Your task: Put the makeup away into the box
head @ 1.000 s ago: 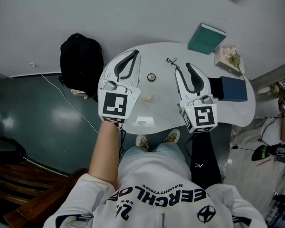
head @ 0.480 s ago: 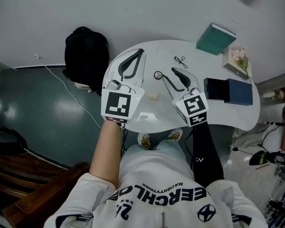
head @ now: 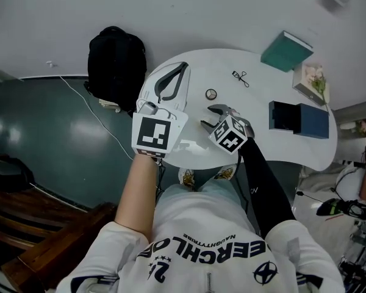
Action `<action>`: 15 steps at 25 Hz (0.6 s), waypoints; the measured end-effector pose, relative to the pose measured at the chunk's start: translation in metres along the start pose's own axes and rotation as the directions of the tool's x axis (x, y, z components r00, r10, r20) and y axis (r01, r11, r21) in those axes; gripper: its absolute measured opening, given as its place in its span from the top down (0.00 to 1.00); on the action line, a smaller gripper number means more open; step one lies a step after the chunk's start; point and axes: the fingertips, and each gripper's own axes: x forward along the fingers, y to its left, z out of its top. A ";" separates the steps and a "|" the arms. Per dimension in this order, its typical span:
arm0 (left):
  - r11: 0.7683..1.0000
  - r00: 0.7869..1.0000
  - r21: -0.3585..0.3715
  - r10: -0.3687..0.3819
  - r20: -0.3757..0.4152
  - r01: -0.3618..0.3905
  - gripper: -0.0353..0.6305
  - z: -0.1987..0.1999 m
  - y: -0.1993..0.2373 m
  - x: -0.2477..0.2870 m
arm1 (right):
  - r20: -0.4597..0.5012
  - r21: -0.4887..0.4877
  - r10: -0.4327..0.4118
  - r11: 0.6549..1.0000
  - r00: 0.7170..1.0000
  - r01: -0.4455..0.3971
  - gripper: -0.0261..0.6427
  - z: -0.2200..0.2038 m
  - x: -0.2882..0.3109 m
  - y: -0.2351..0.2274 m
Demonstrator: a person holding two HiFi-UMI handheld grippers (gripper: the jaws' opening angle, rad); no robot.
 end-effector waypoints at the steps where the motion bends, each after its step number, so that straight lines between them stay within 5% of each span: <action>1: 1.000 1.000 0.000 0.000 -0.003 0.000 0.94 -0.001 0.000 -0.001 | -0.033 -0.017 0.022 1.000 0.999 -0.022 0.61 -0.007 0.008 0.004; 8: 1.000 1.000 0.005 0.007 -0.009 -0.007 0.94 -0.003 0.001 -0.011 | -0.234 -0.118 0.049 0.990 0.971 -0.078 0.57 -0.060 0.057 0.023; 11: 1.000 1.000 0.015 0.000 -0.016 0.000 0.94 -0.004 -0.001 -0.014 | -0.253 -0.146 0.048 0.985 0.966 -0.087 0.71 -0.071 0.063 0.028; 15: 1.000 1.000 0.015 0.000 -0.019 0.000 0.94 -0.006 -0.001 -0.017 | -0.256 -0.149 0.054 0.984 0.965 -0.094 0.74 -0.073 0.060 0.029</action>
